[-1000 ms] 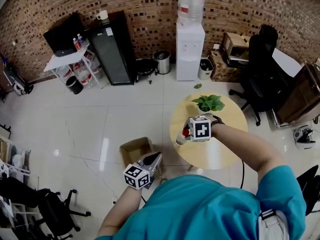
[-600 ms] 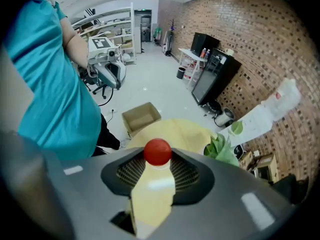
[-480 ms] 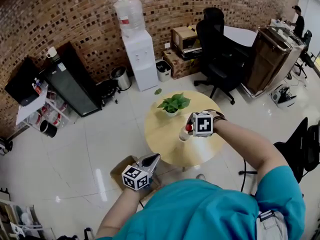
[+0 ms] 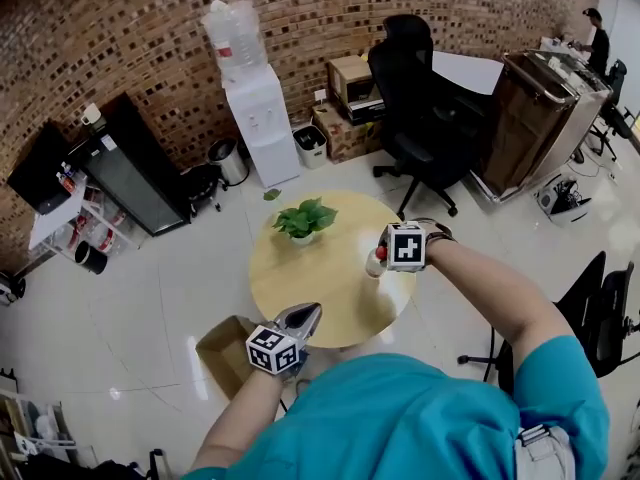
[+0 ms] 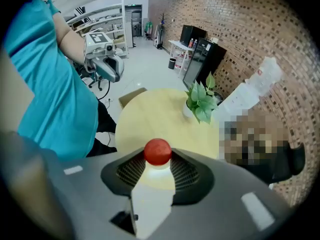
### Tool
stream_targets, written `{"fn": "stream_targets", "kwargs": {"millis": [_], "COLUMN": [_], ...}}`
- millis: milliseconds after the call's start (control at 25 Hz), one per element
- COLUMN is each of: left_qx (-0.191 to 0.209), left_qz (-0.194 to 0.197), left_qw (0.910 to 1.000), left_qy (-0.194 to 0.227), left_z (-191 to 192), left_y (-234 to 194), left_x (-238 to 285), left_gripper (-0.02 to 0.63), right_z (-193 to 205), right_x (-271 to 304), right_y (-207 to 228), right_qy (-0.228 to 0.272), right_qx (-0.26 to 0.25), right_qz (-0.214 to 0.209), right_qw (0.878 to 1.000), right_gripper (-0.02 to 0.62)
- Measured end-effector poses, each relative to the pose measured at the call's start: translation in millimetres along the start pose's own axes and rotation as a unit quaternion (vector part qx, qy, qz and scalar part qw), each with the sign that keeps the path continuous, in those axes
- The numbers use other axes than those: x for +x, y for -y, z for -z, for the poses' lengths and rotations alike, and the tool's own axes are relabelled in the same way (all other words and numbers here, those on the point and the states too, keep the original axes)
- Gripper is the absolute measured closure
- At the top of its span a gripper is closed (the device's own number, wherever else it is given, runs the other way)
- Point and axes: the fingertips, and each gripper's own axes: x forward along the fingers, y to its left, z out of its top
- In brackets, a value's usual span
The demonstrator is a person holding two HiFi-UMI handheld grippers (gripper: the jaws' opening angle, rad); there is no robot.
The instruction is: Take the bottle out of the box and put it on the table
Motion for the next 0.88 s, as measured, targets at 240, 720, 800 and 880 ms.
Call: {"fn": "stream_targets", "kwargs": {"millis": [240, 720, 800, 880], "left_qx": [0.021, 0.032, 0.031, 0.031], "left_qz": [0.013, 0.073, 0.080, 0.086], "left_qw": [0.9994, 0.9946, 0.9939, 0.9932], "left_qy": [-0.025, -0.066, -0.070, -0.073], "left_z": [3.4, 0.8, 2.1, 6.5], "left_y": [17.3, -13.8, -21.8, -28.9], "left_x": [51.6, 76.2, 76.6, 75.3], "left_gripper": [0.606, 0.606, 0.606, 0.606], "right_z": [38.8, 46.5, 45.3, 43.3], "right_x": [19.5, 73.7, 77.9, 82.3], "right_y": [23.1, 51.9, 57.9, 58.8], "right_qy": [0.004, -0.007, -0.006, -0.006], "right_qx": [0.023, 0.077, 0.089, 0.096], "right_qz": [0.012, 0.015, 0.017, 0.016], "right_qw": [1.000, 0.997, 0.996, 0.995], "right_gripper": [0.445, 0.445, 0.443, 0.443]}}
